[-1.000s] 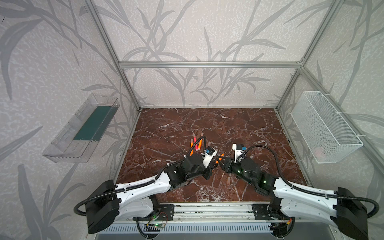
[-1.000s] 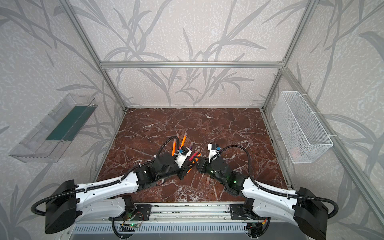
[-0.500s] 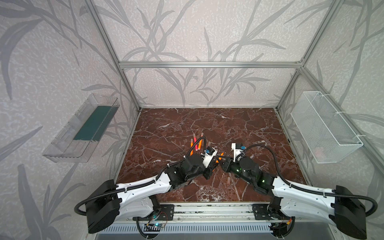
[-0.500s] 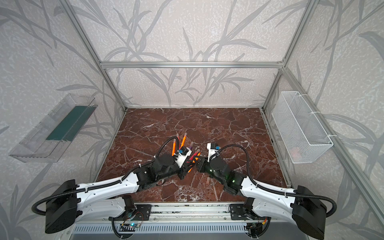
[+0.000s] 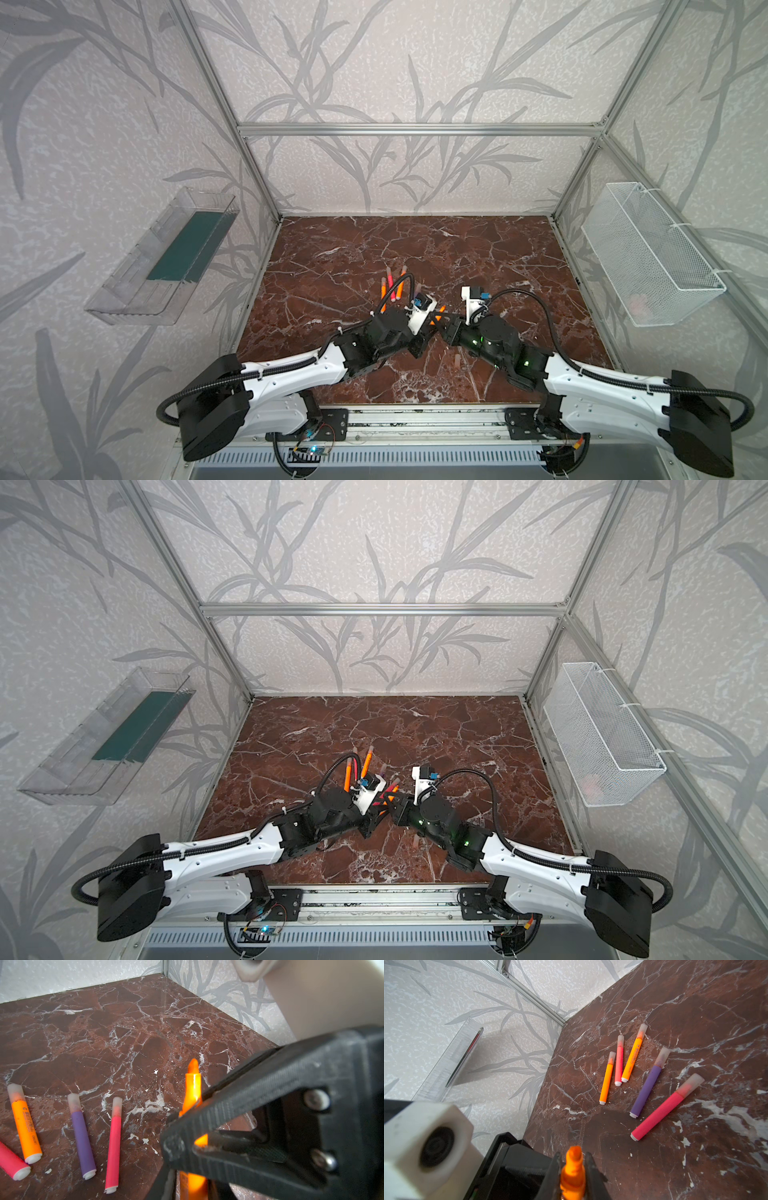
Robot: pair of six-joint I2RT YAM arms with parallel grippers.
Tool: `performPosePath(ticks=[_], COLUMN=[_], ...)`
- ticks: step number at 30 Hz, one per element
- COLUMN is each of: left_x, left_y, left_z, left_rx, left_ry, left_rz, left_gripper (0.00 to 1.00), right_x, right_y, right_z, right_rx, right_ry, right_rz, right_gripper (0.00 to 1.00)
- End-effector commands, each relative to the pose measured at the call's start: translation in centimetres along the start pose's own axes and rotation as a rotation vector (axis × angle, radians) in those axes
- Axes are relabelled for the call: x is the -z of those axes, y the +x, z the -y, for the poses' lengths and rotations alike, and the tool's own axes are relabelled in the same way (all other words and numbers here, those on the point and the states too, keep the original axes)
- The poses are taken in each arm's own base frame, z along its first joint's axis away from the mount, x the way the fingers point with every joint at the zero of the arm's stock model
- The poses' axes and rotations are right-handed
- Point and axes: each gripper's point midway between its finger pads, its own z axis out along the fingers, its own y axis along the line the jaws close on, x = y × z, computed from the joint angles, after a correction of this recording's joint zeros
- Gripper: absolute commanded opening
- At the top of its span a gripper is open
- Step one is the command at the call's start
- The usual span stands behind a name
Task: Insert the pens into the pen caps
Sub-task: 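Lift the orange marker with the left gripper while the right gripper moves toward it, then grasp the translucent cap on the table with the right gripper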
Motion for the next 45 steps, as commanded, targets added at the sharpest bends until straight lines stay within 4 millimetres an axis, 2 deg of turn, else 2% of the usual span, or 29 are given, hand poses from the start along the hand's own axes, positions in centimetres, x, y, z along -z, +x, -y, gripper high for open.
performPosePath(ticks=[1, 4, 5, 7, 9, 12, 14, 18, 21, 24, 27, 31, 33, 38, 45], left_x=[-0.1, -0.3, -0.3, -0.4, -0.5, -0.4, -0.1, 1.3, 2.4, 3.1, 3.4, 3.7, 3.9, 4.6, 4.9], left_y=[-0.2, 0.0, 0.0, 0.1, 0.2, 0.6, 0.9, 1.6, 2.3, 2.9, 3.0, 2.8, 2.8, 2.5, 2.5], left_z=[0.1, 0.0, -0.1, -0.4, -1.0, -2.8, -4.6, -9.3, -12.1, -13.4, -13.5, -13.4, -13.3, -13.2, -13.2], left_rx=[-0.018, -0.017, -0.016, -0.014, -0.016, 0.003, 0.033, 0.163, 0.236, 0.249, 0.253, 0.256, 0.255, 0.251, 0.246], left_ry=[0.003, -0.002, -0.009, -0.024, -0.056, -0.134, -0.21, -0.36, -0.457, -0.534, -0.544, -0.541, -0.538, -0.533, -0.539], left_rz=[0.019, 0.015, 0.016, 0.015, 0.026, 0.024, 0.027, 0.024, 0.033, 0.026, 0.023, 0.033, 0.04, 0.059, 0.062], left_gripper=[0.22, 0.13, 0.05, 0.0, 0.0, 0.0, 0.0, 0.0, 0.0, 0.0, 0.0, 0.0, 0.0, 0.0, 0.0], right_x=[0.1, 0.1, 0.1, 0.1, 0.2, 0.7, 1.3, 3.2, 4.6, 5.8, 6.6, 6.7, 6.4, 5.4, 4.6], right_y=[-0.9, -0.9, -0.8, -0.8, -0.8, -0.5, -0.2, 1.0, 2.1, 3.1, 4.2, 6.0, 7.6, 9.3, 10.5], right_z=[-1.7, -1.7, -1.7, -1.6, -1.4, -0.2, 1.4, 4.7, 7.1, 9.3, 11.0, 12.7, 12.7, 13.6, 14.7], right_rx=[0.004, 0.007, 0.006, 0.01, 0.027, 0.068, 0.091, 0.146, 0.175, 0.205, 0.227, 0.231, 0.259, 0.298, 0.326], right_ry=[-0.052, -0.05, -0.05, -0.045, -0.035, 0.044, 0.139, 0.333, 0.436, 0.525, 0.605, 0.668, 0.67, 0.729, 0.783], right_rz=[0.027, 0.028, 0.025, 0.024, 0.019, -0.009, -0.039, -0.144, -0.202, -0.256, -0.319, -0.406, -0.462, -0.531, -0.559], right_gripper=[0.02, 0.02, 0.05, 0.19, 0.38, 0.52, 0.54, 0.54, 0.54, 0.54, 0.52, 0.48, 0.45, 0.41, 0.35])
